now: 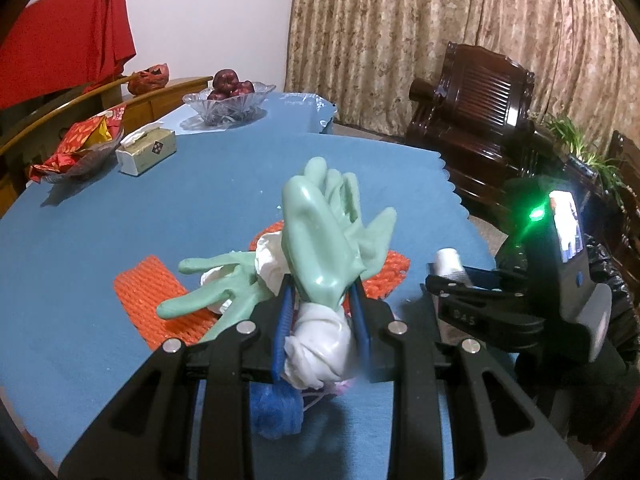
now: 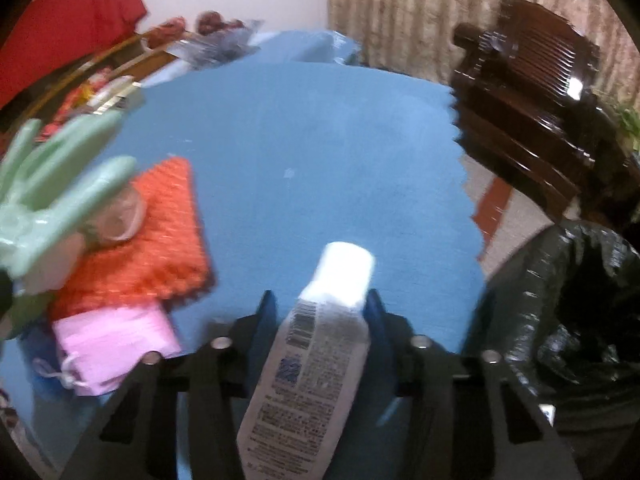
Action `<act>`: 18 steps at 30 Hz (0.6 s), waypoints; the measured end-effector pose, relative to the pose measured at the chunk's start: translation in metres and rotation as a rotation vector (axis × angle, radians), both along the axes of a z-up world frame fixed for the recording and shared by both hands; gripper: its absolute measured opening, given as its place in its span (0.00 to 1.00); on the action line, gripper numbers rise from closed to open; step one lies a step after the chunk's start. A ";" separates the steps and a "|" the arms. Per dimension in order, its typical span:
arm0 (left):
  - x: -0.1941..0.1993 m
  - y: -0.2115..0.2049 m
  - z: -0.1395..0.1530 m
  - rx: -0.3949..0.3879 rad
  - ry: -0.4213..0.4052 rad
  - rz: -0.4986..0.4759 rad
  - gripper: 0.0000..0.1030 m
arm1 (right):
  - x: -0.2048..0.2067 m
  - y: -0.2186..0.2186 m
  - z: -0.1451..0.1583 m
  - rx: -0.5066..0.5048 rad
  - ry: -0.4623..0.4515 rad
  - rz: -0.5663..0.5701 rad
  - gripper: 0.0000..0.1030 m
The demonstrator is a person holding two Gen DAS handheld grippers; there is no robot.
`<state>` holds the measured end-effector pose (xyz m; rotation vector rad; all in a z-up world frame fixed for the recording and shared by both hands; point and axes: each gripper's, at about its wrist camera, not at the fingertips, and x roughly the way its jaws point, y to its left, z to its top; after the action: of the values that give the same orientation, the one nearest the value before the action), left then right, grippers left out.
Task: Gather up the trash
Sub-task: 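Lift the glove with the left gripper while the right gripper carries the tube toward the bin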
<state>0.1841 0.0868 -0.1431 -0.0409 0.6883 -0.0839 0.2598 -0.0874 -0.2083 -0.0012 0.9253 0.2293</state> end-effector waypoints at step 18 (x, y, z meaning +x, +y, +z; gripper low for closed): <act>0.000 0.006 -0.003 -0.003 0.011 0.017 0.26 | -0.022 0.000 -0.004 -0.022 0.038 0.007 0.52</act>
<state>0.1839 0.0926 -0.1458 -0.0503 0.6991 -0.0682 0.2374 -0.0875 -0.2122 -0.0200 0.9661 0.2264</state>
